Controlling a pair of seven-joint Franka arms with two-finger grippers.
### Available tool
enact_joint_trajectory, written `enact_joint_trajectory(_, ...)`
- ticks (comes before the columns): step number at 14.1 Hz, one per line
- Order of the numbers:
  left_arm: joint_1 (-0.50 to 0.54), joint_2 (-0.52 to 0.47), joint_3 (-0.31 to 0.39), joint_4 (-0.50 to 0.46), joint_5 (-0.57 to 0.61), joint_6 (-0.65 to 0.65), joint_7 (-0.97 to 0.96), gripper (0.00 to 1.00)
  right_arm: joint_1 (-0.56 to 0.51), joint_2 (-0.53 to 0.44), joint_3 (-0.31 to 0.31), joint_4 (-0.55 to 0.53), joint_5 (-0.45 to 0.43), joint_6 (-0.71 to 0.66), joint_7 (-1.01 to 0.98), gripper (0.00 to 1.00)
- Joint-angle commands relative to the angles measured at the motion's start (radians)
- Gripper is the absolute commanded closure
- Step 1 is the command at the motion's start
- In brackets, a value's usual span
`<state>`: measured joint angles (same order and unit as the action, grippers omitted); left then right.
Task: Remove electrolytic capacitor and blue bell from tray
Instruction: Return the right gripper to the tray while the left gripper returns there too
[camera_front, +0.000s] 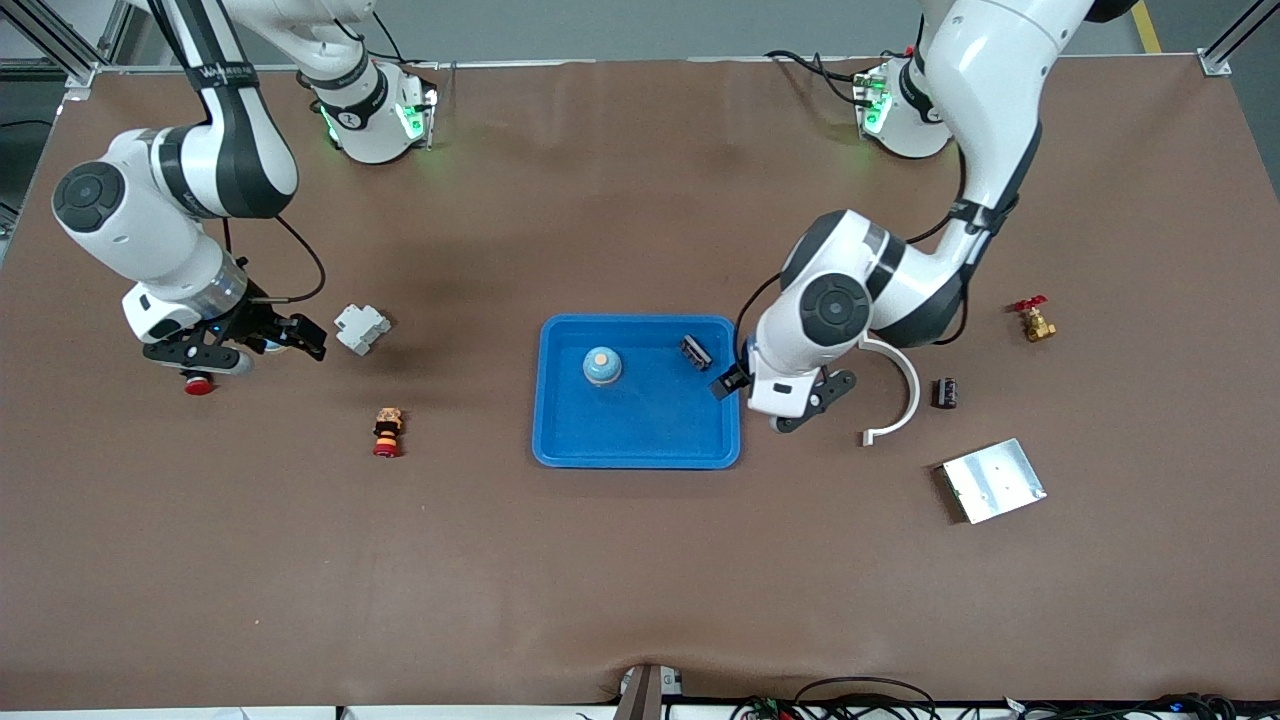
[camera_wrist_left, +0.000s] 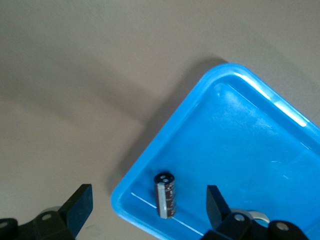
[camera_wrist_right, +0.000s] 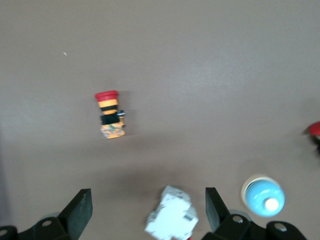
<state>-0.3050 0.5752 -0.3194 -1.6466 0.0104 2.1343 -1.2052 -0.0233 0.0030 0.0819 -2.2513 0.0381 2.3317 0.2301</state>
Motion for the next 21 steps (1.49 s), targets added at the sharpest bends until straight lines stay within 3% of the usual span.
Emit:
enact_joint_trajectory(1, -0.037, 0.041, 0.008, 0.030, 0.034, 0.045, -0.082, 0.00, 0.042, 0.020, -0.007, 0.053, 0.006, -0.031, 0.122, 0.00)
enact_joint_trajectory(6, -0.069, 0.116, 0.013, 0.063, 0.052, 0.107, -0.154, 0.00, 0.078, 0.022, -0.007, 0.088, -0.006, -0.041, 0.155, 0.00)
enact_joint_trajectory(10, -0.085, 0.141, 0.011, 0.065, 0.103, 0.108, -0.209, 0.00, 0.108, 0.035, -0.008, 0.180, -0.056, -0.127, 0.158, 0.00)
enact_joint_trajectory(13, -0.100, 0.144, 0.011, 0.065, 0.100, 0.108, -0.223, 0.00, 0.193, 0.049, -0.007, 0.185, -0.347, -0.190, 0.194, 0.00)
enact_joint_trajectory(14, -0.103, 0.146, 0.011, 0.067, 0.102, 0.108, -0.241, 0.00, 0.216, 0.061, -0.007, 0.208, -0.375, -0.215, 0.272, 0.00)
enact_joint_trajectory(16, -0.105, 0.147, 0.011, 0.065, 0.102, 0.108, -0.258, 0.00, 0.243, 0.089, -0.007, 0.261, -0.371, -0.258, 0.415, 0.00)
enact_joint_trajectory(18, -0.109, 0.158, 0.010, 0.065, 0.100, 0.108, -0.264, 0.00, 0.244, 0.107, -0.007, 0.315, -0.296, -0.262, 0.524, 0.00)
enact_joint_trajectory(20, -0.123, 0.175, 0.011, 0.067, 0.097, 0.108, -0.264, 0.00, 0.223, 0.110, -0.013, 0.351, -0.159, -0.261, 0.592, 0.00)
enact_joint_trajectory(21, -0.124, 0.178, 0.010, 0.067, 0.097, 0.108, -0.264, 0.00, 0.189, 0.111, -0.016, 0.361, -0.036, -0.259, 0.607, 0.00)
